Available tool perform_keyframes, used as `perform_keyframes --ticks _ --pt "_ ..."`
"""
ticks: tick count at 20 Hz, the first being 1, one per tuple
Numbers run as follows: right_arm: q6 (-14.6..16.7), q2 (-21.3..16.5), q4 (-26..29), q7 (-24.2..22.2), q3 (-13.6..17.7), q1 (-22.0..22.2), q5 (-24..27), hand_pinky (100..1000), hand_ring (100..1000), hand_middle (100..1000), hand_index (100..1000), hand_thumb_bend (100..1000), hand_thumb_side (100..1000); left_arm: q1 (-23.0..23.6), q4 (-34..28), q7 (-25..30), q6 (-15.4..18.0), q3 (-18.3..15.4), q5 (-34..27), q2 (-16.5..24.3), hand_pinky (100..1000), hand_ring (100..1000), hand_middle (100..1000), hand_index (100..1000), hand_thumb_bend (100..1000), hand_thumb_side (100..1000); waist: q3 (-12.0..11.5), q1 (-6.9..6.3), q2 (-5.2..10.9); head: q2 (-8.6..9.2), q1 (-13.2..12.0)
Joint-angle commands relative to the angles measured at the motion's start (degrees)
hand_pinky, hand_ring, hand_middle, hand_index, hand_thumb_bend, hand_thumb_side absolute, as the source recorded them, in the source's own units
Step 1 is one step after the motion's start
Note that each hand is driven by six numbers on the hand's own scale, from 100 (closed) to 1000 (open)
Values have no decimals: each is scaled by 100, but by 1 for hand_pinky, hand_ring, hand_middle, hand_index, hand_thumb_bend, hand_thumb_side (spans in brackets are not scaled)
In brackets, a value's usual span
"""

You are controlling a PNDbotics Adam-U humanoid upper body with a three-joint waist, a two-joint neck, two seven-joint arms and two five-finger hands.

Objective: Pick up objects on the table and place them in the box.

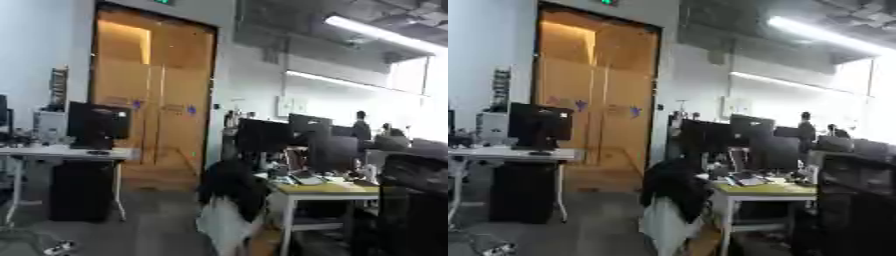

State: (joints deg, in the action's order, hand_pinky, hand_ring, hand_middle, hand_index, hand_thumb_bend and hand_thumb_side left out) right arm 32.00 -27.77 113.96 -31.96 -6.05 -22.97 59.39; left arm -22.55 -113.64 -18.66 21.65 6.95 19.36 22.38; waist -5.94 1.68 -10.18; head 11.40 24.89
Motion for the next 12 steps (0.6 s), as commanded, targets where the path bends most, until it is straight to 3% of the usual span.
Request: perform_keyframes --ticks 1,12 --pt "1997 -124 64 -2000 22 -31 -22 534 628 657 681 164 715 -40 -95 -2 -11 -68 -20 50 845 733 937 787 286 671 8 -14 107 -42 107" --pt "1997 -117 64 -2000 22 -38 -59 536 631 659 682 163 717 -19 -95 18 -57 -54 -97 56 849 733 945 785 277 682 20 -17 102 -102 91"
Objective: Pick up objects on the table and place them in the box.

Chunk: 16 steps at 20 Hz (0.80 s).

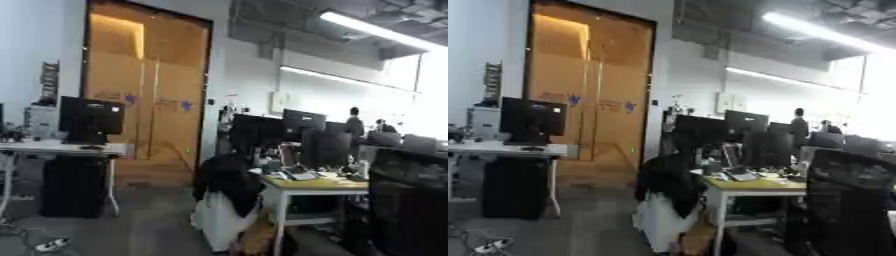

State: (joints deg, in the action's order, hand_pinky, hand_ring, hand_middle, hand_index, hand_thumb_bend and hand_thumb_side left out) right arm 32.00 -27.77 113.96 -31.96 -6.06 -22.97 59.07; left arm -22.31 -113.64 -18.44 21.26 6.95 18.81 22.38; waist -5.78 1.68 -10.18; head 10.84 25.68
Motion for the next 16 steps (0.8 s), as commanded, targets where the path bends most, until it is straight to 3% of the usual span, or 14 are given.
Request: perform_keyframes --ticks 1,9,16 --pt "1997 -115 64 -2000 24 -36 -30 536 631 659 682 163 717 -41 -95 -2 -21 -54 -44 57 850 733 946 785 277 683 4 -16 101 -46 4" --pt "1997 -109 64 -2000 23 -33 -49 537 632 660 682 162 717 -37 -95 2 -34 -52 -49 54 850 733 947 784 275 685 0 -13 94 -79 -125" --pt "1997 -106 64 -2000 30 -39 -38 538 633 661 683 161 717 -38 -95 -6 -39 -58 -40 60 851 733 947 784 274 685 0 -8 87 -266 -290"
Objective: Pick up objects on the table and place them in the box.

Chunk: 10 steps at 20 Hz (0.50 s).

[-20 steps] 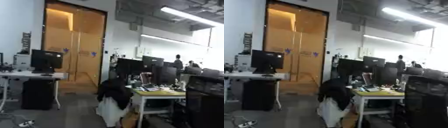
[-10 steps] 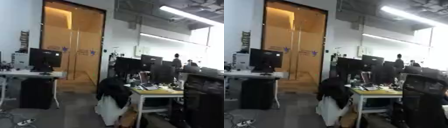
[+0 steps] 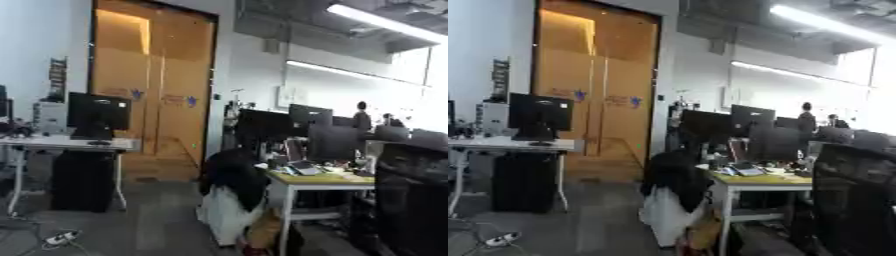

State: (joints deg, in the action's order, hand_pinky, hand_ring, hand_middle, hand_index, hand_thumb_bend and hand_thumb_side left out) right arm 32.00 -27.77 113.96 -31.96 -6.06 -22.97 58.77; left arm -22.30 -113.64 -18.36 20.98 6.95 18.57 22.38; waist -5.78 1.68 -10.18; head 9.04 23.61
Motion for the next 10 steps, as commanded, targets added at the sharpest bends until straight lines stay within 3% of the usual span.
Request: perform_keyframes --ticks 1,10 --pt "1997 -106 64 -2000 32 -40 -5 538 633 661 683 162 717 -40 -95 -14 -12 -58 -15 61 851 733 947 784 276 685 0 -7 86 -114 -97" --pt "1997 -102 64 -2000 42 -53 14 539 633 662 683 161 716 -38 -95 -12 -20 -61 1 72 851 735 947 783 272 687 9 -5 79 -462 -250"
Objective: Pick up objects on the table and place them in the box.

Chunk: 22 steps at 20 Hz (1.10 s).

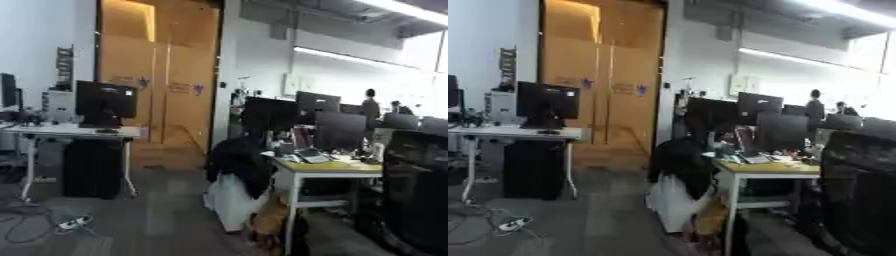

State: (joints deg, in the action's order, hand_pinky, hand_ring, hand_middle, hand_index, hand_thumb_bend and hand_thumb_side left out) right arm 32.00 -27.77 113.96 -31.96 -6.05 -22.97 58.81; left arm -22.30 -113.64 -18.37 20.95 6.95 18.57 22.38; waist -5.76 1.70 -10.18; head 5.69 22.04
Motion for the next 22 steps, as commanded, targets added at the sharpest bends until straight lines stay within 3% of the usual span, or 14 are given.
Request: perform_keyframes --ticks 1,16,22 --pt "1997 -102 64 -2000 42 -54 12 539 633 662 683 161 716 -38 -95 -10 -20 -61 3 73 851 735 947 783 272 686 7 -6 78 -181 -121" --pt "1997 -100 64 -2000 47 -56 0 539 632 661 682 159 717 -39 -95 10 -60 -58 14 80 854 736 950 784 265 693 6 1 71 -512 -173" --pt "1997 -96 64 -2000 80 -32 -23 535 631 658 681 154 716 -36 -95 -35 -76 -72 20 83 854 736 952 783 265 692 9 4 66 -756 -266"
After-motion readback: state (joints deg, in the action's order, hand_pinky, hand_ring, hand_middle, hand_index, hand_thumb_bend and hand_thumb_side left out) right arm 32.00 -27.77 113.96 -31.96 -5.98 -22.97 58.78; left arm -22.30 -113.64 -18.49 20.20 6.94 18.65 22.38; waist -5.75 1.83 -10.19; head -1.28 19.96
